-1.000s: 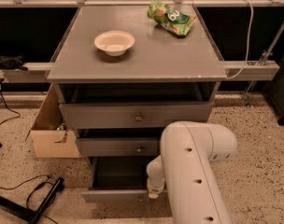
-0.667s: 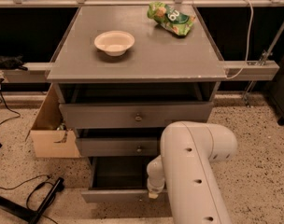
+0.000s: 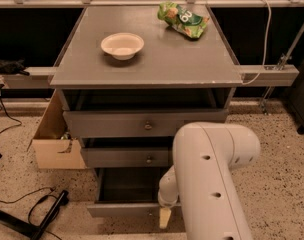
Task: Open bottom drawer
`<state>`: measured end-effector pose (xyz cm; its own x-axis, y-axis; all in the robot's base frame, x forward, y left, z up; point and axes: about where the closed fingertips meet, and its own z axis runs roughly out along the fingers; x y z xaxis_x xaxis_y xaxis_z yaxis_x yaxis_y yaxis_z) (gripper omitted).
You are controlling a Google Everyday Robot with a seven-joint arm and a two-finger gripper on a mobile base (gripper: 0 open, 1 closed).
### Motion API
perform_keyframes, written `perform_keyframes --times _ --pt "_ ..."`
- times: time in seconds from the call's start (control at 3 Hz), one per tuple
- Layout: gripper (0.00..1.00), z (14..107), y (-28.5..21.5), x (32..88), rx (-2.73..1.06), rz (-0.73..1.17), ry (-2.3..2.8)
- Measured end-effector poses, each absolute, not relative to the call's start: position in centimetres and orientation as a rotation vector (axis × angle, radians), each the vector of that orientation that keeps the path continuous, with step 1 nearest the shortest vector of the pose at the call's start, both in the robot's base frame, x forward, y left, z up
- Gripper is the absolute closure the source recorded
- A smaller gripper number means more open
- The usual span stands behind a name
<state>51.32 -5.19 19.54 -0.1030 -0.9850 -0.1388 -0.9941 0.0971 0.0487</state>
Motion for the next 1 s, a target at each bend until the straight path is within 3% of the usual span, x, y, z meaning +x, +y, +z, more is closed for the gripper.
perform_keyframes --times 0.33,0.67,1.0 --pt "0.00 26.3 -4.8 53.2 -2.049 0.092 2.107" --pt "0.00 32.8 -7.0 50.5 -1.973 0.089 2.061" --pt "0.00 40.0 -12.8 42.9 -1.951 -0.063 2.100"
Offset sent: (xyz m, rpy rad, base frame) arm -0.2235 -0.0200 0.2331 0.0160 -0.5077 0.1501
